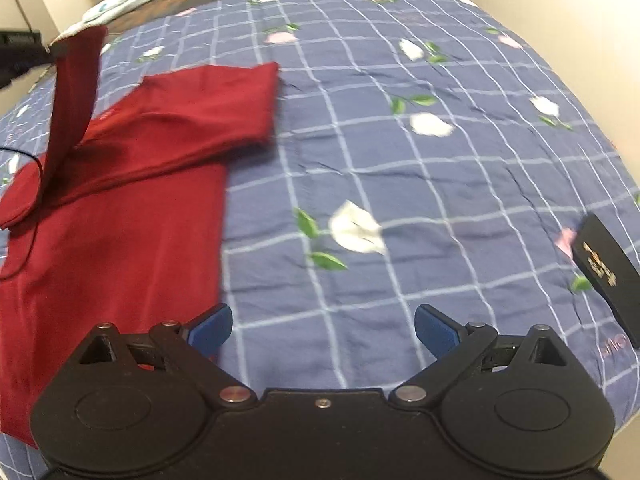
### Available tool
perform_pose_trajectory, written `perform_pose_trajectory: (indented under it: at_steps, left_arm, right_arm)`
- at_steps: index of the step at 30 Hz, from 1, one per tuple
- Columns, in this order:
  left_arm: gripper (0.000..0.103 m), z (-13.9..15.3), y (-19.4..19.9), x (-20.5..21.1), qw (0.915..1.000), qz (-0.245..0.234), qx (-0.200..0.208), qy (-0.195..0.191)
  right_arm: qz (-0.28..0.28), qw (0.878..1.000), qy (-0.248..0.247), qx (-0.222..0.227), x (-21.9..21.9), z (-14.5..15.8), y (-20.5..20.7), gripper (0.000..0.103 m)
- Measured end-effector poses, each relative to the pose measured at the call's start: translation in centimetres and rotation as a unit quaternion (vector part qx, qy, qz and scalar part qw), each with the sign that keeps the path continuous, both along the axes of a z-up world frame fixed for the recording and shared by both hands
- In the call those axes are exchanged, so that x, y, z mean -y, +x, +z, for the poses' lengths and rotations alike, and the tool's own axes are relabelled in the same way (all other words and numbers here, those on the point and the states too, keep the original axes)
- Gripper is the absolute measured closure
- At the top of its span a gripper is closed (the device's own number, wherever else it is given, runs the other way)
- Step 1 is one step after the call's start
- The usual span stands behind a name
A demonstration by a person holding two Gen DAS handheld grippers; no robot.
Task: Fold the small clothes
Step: 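Fold the sleeve across the shirt body with the left gripper and release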
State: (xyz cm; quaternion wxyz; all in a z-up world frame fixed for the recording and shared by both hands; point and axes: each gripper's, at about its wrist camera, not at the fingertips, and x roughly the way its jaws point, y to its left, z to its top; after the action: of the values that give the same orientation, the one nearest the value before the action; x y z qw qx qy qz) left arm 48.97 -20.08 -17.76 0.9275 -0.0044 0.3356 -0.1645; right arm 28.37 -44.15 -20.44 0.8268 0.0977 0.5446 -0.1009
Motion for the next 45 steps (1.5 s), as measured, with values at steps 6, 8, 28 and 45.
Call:
perform_pose_trajectory:
  at_steps: [6, 8, 28, 45]
  left_arm:
    - [0.099, -2.2, -0.8, 2.3, 0.9976, -0.046, -0.038, 0.035]
    - [0.093, -2.8, -0.4, 2.5, 0.996, -0.054, -0.057, 0.042]
    - [0.009, -2.8, 0.7, -17.2, 0.9759, 0.192, -0.104, 0.011]
    - [0.031, -9.7, 10.6, -33.8, 0.9037, 0.285, -0.268, -0.174]
  right_arm:
    - [-0.018, 1.0, 0.005, -0.016, 1.1, -1.1, -1.0, 0.005]
    - [-0.018, 1.0, 0.009, -0.019, 1.0, -1.4, -1.0, 0.005]
    - [0.05, 0.998, 0.03, 0.0, -3.9, -1.9, 4.7, 0.006]
    - [0.115, 0.987, 0.085, 0.074, -10.6, -3.1, 21.3, 0.037]
